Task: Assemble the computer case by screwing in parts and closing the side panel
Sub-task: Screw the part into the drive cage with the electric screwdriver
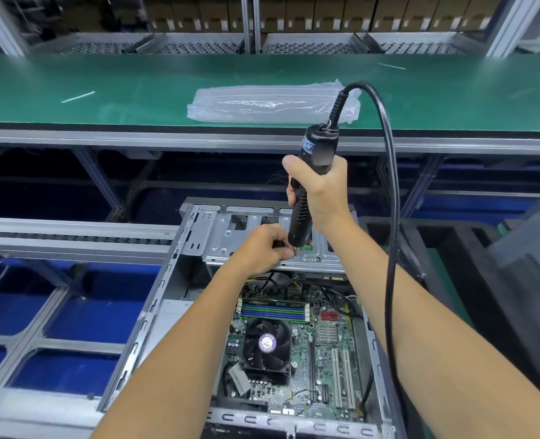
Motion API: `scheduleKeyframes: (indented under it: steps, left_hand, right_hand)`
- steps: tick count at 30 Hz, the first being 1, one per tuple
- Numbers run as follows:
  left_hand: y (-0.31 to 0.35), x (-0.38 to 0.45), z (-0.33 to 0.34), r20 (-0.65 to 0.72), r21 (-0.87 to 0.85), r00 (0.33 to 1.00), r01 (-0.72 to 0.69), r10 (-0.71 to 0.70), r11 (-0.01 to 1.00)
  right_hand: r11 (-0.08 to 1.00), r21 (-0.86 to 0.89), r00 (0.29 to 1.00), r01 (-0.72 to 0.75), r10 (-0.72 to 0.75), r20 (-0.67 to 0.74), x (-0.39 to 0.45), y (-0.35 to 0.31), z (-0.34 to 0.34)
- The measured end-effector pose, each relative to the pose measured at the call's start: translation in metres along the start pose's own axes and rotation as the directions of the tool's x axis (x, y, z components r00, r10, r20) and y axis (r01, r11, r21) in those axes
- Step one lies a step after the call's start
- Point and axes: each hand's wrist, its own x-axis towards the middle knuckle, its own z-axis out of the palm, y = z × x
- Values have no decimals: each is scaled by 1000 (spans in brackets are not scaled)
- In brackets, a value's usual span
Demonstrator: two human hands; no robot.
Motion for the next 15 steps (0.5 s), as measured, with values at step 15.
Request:
scheduleKeyframes:
  steps: [15]
  left_hand:
    - [0, 1, 2, -7, -31, 1000, 6, -6, 1000]
  right_hand:
    - [998, -66, 1000, 4, -5, -7, 3, -1, 2]
